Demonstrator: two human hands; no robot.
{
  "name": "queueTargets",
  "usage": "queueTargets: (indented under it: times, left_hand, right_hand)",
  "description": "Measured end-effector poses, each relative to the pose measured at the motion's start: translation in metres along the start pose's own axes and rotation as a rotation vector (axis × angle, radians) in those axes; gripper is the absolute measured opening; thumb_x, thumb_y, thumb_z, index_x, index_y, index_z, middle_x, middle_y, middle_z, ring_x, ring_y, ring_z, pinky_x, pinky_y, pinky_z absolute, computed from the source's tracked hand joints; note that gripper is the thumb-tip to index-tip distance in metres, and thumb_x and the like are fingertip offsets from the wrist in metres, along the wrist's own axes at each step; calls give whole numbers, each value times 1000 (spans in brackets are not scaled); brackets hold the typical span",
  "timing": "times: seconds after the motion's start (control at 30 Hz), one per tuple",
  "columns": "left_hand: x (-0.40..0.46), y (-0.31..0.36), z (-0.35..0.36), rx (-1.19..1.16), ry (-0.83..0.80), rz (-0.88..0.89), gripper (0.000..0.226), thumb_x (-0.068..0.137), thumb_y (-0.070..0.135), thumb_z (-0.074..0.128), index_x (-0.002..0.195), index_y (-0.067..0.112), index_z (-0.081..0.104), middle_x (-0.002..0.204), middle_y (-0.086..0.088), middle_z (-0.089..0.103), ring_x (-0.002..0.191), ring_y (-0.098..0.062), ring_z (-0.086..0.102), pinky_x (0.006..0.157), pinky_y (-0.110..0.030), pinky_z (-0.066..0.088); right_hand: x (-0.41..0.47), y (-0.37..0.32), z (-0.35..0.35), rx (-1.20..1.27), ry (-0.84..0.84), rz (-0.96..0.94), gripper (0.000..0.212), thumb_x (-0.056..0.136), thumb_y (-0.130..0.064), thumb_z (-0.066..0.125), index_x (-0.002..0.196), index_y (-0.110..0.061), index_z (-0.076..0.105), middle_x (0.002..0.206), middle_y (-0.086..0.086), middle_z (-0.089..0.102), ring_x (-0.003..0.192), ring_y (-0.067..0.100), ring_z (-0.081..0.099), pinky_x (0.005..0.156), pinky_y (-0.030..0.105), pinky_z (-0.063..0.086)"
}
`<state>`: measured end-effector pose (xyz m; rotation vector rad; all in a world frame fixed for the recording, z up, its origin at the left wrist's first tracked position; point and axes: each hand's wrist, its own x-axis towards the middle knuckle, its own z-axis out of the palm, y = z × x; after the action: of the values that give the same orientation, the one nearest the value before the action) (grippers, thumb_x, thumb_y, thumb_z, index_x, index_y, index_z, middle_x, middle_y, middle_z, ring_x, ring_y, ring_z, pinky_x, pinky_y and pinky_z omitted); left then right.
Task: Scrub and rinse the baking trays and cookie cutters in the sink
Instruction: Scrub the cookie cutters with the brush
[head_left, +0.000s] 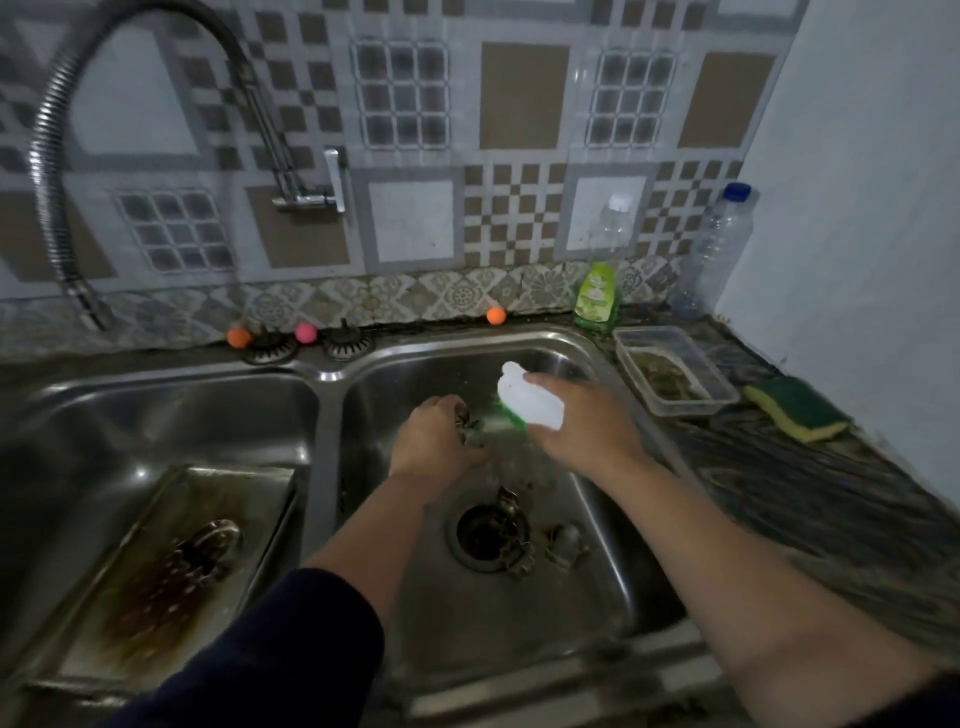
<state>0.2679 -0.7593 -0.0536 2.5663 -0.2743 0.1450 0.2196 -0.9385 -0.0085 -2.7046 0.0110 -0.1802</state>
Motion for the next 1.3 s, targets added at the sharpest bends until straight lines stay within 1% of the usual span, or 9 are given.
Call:
queueTargets:
  times: [0.13, 0.27, 0.4, 0.6, 0.73, 0.83, 1.07, 1.2, 1.3]
  left_hand:
    - [-17, -18, -11, -173, 27, 9, 49, 64, 42, 82, 105, 22, 65, 100, 4, 66, 92, -15, 63, 77, -31, 52]
    - [-33, -28, -17, -277, 80, 17, 54, 61, 42, 85, 107, 23, 64, 96, 9, 66, 82, -7, 62, 69, -21, 49]
    - [-38, -35, -27, -373, 67, -40, 55, 62, 36, 85, 111, 24, 64, 96, 8, 69, 88, -9, 65, 78, -31, 55]
    - [-39, -36, -30, -429, 69, -129, 54, 74, 46, 78, 117, 21, 57, 99, 6, 64, 88, -8, 60, 73, -20, 44]
    - [-29, -28, -40, -1229, -199, -518, 40, 95, 49, 42, 116, 18, 54, 105, -5, 63, 94, -17, 62, 87, -34, 43]
    - [-27, -18, -43, -1660, -346, -596, 42, 95, 43, 29, 96, 11, 58, 90, -11, 65, 83, -24, 60, 73, -35, 47]
    - [-25, -4, -33, -1812, -177, -644, 17, 79, 17, 37, 72, 11, 51, 80, -11, 52, 76, -26, 54, 76, -36, 47]
    - [-23, 1, -36, -1828, -236, -657, 45, 101, 35, 31, 102, 3, 62, 98, -18, 66, 92, -29, 59, 85, -39, 44]
    - [-20, 12, -31, -1770, -168, -624, 26, 103, 18, 34, 112, 6, 55, 95, -10, 59, 83, -20, 59, 75, -30, 49]
  right_hand:
    - [-12, -26, 10, 23, -54, -106, 62, 79, -37, 68, 137, -44, 45, 131, -4, 59, 118, 22, 55, 93, 38, 48]
    - [-16, -42, 18, 36, 97, -37, 61, 82, -36, 66, 138, -43, 43, 130, -2, 60, 116, 24, 56, 91, 35, 49]
    - [-23, -64, 18, 40, 23, -152, 62, 78, -38, 68, 135, -48, 44, 133, -9, 57, 119, 18, 54, 92, 35, 49]
    - [-17, -69, 16, 216, 134, 77, 58, 82, -36, 67, 135, -45, 45, 129, -8, 59, 112, 18, 58, 77, 25, 45]
    - [-32, -64, 14, 498, 232, 123, 56, 81, -31, 72, 131, -39, 50, 118, -16, 54, 108, 11, 56, 78, 24, 49]
    - [-51, -74, 29, 300, 168, -65, 62, 79, -31, 73, 134, -42, 48, 127, -13, 55, 111, 11, 54, 90, 29, 52]
    - [-31, -74, 21, 223, 289, 23, 59, 83, -30, 69, 138, -35, 48, 131, -4, 59, 116, 19, 56, 92, 28, 46]
    - [-33, -66, 23, 129, 141, -83, 61, 83, -35, 67, 138, -41, 43, 130, -5, 58, 117, 17, 54, 92, 26, 44]
    - [-20, -61, 16, 107, 188, -10, 61, 83, -36, 65, 139, -41, 42, 126, -2, 60, 114, 20, 55, 90, 31, 46]
